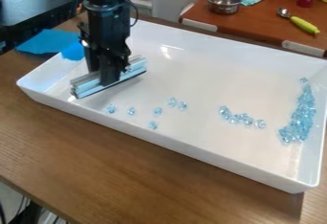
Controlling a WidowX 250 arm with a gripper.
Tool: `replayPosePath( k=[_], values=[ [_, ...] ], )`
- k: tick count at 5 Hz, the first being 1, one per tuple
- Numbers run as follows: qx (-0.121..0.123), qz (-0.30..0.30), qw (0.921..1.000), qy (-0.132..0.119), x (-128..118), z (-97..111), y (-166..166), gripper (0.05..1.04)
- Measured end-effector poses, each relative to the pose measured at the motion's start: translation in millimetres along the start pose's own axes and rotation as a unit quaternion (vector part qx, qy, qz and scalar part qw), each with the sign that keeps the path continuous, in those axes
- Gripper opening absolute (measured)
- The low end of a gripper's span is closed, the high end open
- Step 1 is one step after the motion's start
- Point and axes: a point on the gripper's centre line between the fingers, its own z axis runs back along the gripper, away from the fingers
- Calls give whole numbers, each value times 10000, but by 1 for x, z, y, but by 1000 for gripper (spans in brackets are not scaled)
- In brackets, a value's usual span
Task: Sweep into pile
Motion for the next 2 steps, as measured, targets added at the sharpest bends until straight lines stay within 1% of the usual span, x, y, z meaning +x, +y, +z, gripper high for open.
replayPosePath(
  k=[1,2],
  values=[
    [34,215,9997,-116,-2,-11,-7,364],
    [302,313,9985,-323,5,-16,-11,364]
  ],
)
